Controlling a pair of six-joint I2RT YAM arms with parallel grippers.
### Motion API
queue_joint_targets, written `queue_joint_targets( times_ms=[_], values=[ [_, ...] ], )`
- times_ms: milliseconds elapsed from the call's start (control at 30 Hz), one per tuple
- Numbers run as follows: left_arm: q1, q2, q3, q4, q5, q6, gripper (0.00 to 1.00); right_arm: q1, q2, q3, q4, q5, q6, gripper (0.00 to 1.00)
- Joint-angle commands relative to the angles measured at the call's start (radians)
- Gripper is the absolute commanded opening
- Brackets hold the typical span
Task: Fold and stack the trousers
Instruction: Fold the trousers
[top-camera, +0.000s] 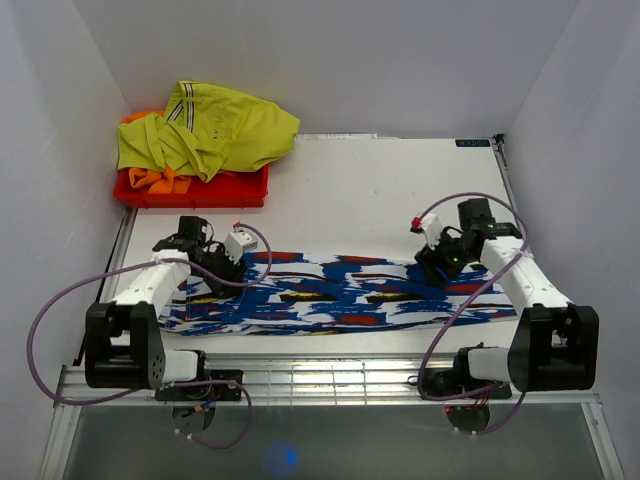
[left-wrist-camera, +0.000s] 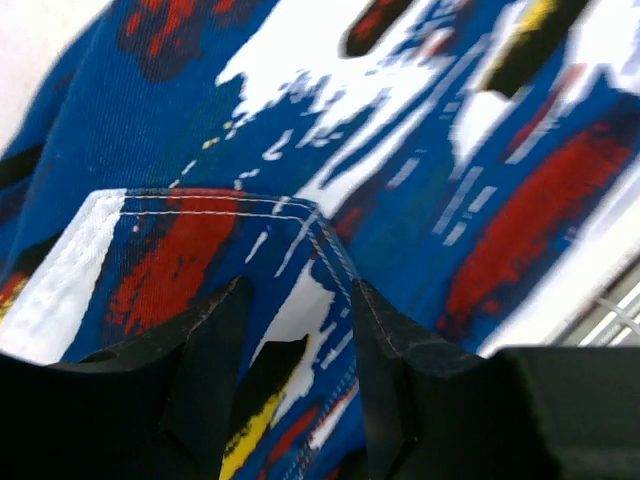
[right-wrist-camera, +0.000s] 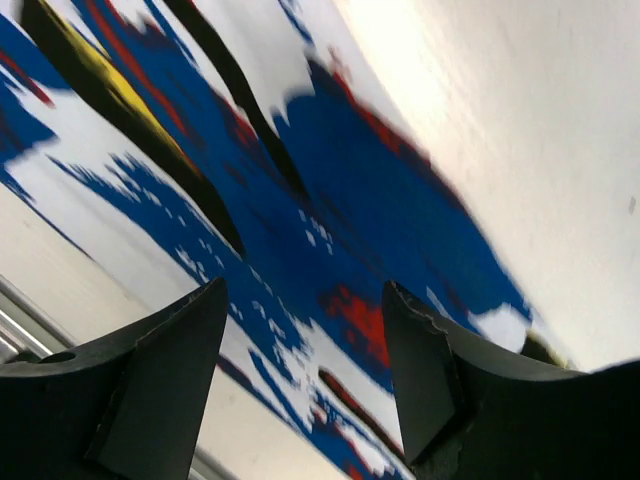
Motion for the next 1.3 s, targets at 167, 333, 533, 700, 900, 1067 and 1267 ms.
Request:
queue_joint_targets(
  times_ms=[167,333,533,700,900,1067,1267],
  values=[
    [0.070,0.238,-0.017,0.127,-0.260,-0.085,0.51,-0.365,0.033,-0.069,-0.137,0.092,-0.299,0.68],
    [0.222,0.268,0.001,0.052,-0.249,0.028,0.53,-0.440,0.158,-0.075,-0.128,0.123,-0.373,0.69],
    [0.239,0.040,0.062,-0.162,-0.003,0.211,0.79,-0.436,0.162,-0.043,-0.130,0.137,-0.402,0.66],
    [0.224,-0.053,0.229,-0.213,0.165,0.188,0.98,-0.312,0.083,0.114,-0.218,-0.038,-0.306,0.64],
    [0.121,0.059,0.308,-0.202,0.153,0.171,0.88,-0.001,0.086,0.149,-0.109,-0.095,-0.099,0.61],
    [0.121,0.287,0.444,-0.146,0.183,0.084,0.87,0.157,0.217,0.232,0.003,-0.159,0.032,0.61],
    [0.115,0.481,0.610,-0.135,0.237,0.083,0.82,0.259,0.377,0.379,0.070,-0.193,0.113,0.60]
  ],
)
